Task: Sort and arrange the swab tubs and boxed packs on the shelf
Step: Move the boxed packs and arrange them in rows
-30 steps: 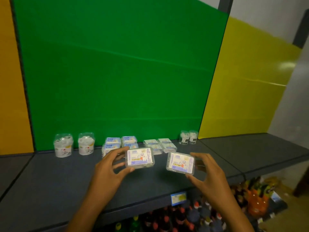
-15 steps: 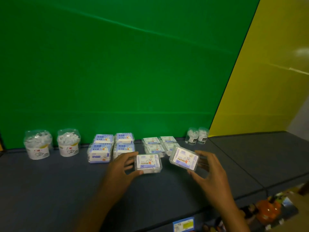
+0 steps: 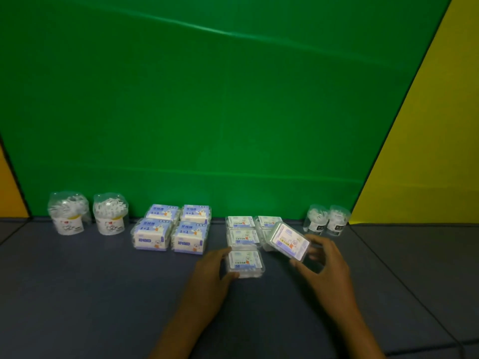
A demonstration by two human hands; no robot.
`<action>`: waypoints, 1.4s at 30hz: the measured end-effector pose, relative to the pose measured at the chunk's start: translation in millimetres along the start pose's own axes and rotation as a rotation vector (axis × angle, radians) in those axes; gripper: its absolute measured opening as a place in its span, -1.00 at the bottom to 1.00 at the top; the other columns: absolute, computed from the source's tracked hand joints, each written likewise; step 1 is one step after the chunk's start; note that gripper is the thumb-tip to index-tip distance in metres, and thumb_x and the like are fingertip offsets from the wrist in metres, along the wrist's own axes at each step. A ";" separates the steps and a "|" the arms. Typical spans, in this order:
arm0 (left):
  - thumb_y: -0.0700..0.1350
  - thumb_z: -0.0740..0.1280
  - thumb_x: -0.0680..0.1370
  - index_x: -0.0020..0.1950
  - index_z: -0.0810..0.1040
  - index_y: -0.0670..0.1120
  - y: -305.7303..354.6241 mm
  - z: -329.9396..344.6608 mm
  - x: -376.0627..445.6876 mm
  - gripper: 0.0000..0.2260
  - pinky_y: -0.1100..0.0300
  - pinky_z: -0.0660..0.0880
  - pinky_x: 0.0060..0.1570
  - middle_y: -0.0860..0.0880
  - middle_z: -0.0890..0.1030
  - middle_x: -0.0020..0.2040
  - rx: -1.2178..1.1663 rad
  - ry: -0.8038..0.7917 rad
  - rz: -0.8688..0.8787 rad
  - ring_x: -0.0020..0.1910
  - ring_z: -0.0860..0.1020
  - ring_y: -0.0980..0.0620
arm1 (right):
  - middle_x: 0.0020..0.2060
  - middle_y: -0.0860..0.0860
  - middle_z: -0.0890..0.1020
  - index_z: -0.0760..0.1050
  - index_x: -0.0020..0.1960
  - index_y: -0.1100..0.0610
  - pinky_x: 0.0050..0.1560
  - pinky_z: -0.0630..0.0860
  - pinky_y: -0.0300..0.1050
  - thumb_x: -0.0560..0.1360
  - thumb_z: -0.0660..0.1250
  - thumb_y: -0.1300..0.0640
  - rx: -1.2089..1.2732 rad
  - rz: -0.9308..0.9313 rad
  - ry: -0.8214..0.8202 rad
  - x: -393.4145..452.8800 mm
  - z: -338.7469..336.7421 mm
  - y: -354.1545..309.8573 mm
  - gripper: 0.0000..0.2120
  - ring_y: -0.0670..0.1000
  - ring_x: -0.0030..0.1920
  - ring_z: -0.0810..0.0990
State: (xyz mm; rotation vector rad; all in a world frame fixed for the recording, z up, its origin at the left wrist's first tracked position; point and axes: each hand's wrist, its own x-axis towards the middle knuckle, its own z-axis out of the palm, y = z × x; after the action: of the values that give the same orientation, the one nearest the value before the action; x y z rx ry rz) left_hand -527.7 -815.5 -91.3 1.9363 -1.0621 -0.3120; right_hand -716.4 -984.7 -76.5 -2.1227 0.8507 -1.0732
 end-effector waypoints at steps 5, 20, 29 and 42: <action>-0.09 0.38 0.52 0.42 0.39 0.01 7.9 15.7 3.0 -0.53 0.39 0.26 0.26 0.04 0.47 0.37 0.095 0.091 0.054 0.33 0.42 0.13 | 0.10 -0.17 0.59 0.47 0.22 -0.04 -0.02 0.55 -0.32 0.33 0.59 0.14 0.048 -0.064 -0.036 22.9 -4.8 20.4 -0.46 -0.23 0.02 0.56; 0.19 0.29 0.51 0.34 0.42 0.09 9.4 18.7 -8.0 -0.57 0.16 0.49 0.08 0.10 0.51 0.26 0.465 0.342 0.099 0.18 0.51 0.08 | 0.17 -0.20 0.55 0.45 0.33 -0.02 -0.05 0.52 -0.35 0.43 0.51 0.12 0.152 -0.139 -0.160 36.0 -10.4 54.7 -0.49 -0.17 0.04 0.57; 0.16 0.32 0.44 0.17 0.52 -0.03 11.7 15.8 -14.0 -0.60 0.10 0.49 -0.01 -0.01 0.54 0.09 0.764 0.442 0.103 0.00 0.54 -0.01 | 0.05 -0.22 0.60 0.51 0.13 -0.11 -0.01 0.52 -0.22 0.46 0.48 0.16 0.131 -0.167 -0.269 31.4 -13.0 53.4 -0.68 -0.15 0.03 0.57; 0.09 0.35 0.44 0.12 0.54 -0.05 11.1 15.6 -16.5 -0.67 0.12 0.50 -0.08 -0.01 0.54 0.01 0.745 0.403 0.069 -0.09 0.53 0.00 | -0.04 -0.22 0.52 0.48 0.11 -0.15 -0.05 0.36 -0.45 0.49 0.45 0.01 -0.068 -0.201 -0.369 25.7 -9.3 56.3 -0.76 -0.28 0.05 0.48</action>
State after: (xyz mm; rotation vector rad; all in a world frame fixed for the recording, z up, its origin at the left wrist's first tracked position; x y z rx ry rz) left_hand -552.8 -814.5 -94.6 2.4497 -1.0446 0.5778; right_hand -727.4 -1040.7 -102.2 -2.4021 0.5130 -0.7170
